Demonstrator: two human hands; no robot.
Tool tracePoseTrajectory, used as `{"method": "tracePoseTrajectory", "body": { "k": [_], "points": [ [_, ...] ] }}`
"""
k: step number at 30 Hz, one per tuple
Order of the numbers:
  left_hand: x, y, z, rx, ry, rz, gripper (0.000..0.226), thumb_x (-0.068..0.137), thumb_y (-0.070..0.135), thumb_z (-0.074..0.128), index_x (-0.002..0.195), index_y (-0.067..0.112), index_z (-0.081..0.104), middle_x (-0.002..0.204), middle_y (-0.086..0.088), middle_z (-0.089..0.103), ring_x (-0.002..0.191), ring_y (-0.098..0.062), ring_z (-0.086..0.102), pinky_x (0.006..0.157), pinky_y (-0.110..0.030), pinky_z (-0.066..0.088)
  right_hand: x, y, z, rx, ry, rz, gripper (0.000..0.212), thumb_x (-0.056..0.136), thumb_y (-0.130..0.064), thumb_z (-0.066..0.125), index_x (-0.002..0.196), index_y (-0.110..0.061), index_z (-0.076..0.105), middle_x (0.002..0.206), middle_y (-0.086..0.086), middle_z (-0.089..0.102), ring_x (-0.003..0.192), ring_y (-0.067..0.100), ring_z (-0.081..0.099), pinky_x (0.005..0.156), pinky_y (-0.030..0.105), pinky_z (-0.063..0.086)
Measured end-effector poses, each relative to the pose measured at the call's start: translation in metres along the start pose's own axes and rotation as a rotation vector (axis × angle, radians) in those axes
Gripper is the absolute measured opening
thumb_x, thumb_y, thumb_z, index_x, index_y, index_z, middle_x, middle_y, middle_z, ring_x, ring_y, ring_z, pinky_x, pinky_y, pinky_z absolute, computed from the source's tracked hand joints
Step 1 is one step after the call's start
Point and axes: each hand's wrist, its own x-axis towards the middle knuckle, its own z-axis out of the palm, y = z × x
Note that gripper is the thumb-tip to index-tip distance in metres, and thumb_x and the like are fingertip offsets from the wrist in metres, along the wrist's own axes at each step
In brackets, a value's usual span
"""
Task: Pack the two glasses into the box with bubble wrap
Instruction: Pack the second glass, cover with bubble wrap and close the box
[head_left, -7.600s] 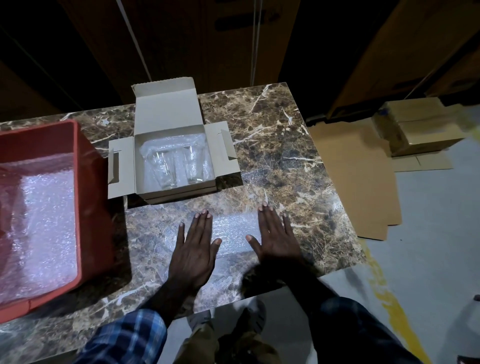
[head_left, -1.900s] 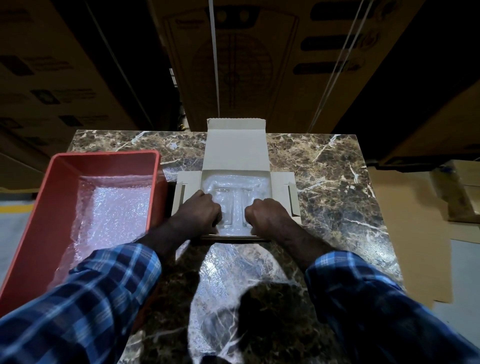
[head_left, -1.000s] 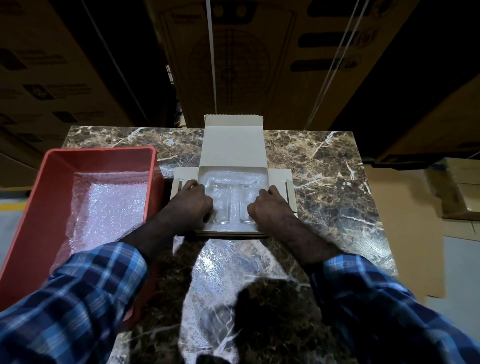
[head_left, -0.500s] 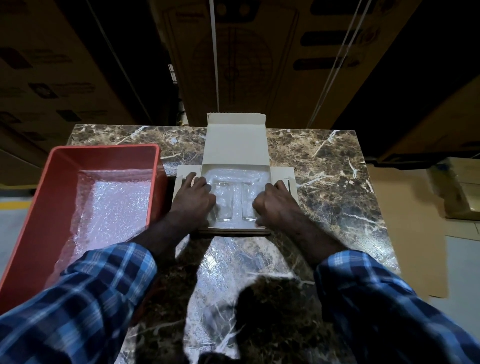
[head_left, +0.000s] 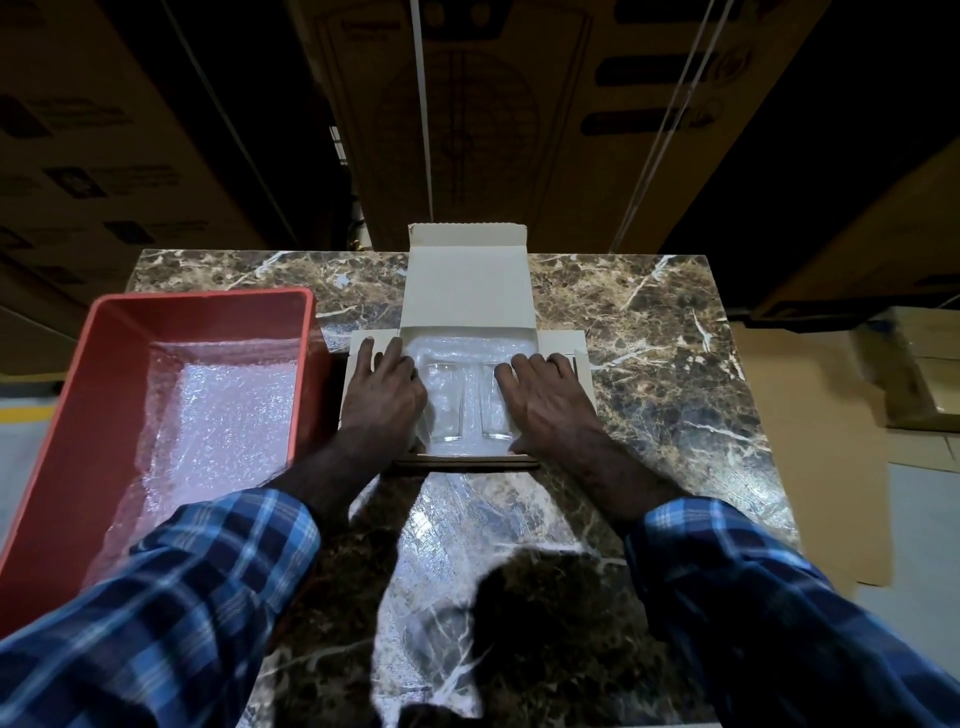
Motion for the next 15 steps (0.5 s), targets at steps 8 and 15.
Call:
{"method": "tracePoseTrajectory", "body": {
  "k": [8, 15],
  "points": [
    [-0.001, -0.003, -0.003, -0.043, -0.001, 0.027, 0.071, 0.078, 0.063, 0.070, 0.130, 0.016, 0.059, 0.142, -0.004, 0.049, 0.147, -0.030, 0.017, 0.118, -0.052, 0.011, -0.001, 0.000, 0.000, 0.040, -0.012, 0.020, 0.103, 0.043, -0.052, 0.096, 0.124, -0.007, 0.051, 0.112, 0.012, 0.061, 0.099, 0.028, 0.058, 0.092, 0.042, 0.044],
    [-0.010, -0.013, -0.014, -0.261, 0.162, -0.011, 0.051, 0.082, 0.055, 0.071, 0.113, 0.015, 0.070, 0.129, -0.005, 0.064, 0.133, -0.028, 0.042, 0.113, -0.044, 0.016, -0.017, 0.006, -0.010, 0.281, 0.107, 0.083, 0.064, 0.074, -0.035, 0.084, 0.125, -0.008, 0.058, 0.117, 0.016, 0.061, 0.104, 0.033, 0.055, 0.092, 0.041, 0.040]
  ]
}}
